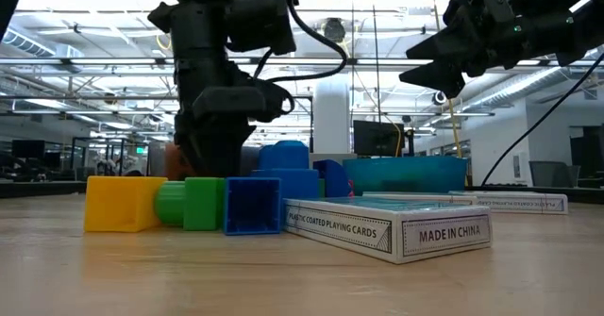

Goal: Pick & Place Toys
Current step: Put the orange 8 studs game piece into the blue bin

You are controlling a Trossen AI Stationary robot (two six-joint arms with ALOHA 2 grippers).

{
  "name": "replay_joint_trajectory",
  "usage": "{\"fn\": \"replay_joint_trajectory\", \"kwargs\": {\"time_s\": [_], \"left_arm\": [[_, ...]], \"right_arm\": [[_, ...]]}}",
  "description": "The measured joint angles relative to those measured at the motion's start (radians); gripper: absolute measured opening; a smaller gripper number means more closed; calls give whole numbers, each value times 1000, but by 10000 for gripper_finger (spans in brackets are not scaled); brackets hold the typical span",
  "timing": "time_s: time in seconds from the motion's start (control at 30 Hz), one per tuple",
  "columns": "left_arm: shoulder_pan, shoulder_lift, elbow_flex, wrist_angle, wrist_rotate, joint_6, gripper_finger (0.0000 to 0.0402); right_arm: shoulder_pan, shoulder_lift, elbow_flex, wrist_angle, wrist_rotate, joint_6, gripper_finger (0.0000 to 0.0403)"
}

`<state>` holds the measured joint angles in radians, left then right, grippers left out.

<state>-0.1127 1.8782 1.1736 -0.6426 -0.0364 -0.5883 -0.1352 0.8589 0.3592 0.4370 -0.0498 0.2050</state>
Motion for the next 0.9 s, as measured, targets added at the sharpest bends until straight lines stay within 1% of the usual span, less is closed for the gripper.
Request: {"fn": "replay_joint_trajectory", "kwargs": {"time_s": [0.07, 0.13, 0.33, 0.53, 0.7, 0.83, 0.9], "left_arm": [[-1, 0, 0, 0, 1, 7, 248], [-1, 0, 0, -7, 11, 8, 237], [-21, 0, 0, -30, 73, 4, 173], [-47, 0, 0, -5, -14, 10, 132], [-53, 0, 0, -11, -19, 41, 103], [-49, -2, 0, -28, -21, 40, 101], [-44, -7, 0, -38, -38, 42, 101]], "right_arm": [[0, 0, 0, 0, 0, 0, 279], [0, 0, 0, 0, 0, 0, 279], [0, 0, 0, 0, 0, -2, 279], [0, 0, 0, 0, 0, -8, 279], [0, 0, 0, 0, 0, -8, 279], [0, 0, 0, 0, 0, -8, 279], [0, 0, 0, 0, 0, -6, 279]]}}
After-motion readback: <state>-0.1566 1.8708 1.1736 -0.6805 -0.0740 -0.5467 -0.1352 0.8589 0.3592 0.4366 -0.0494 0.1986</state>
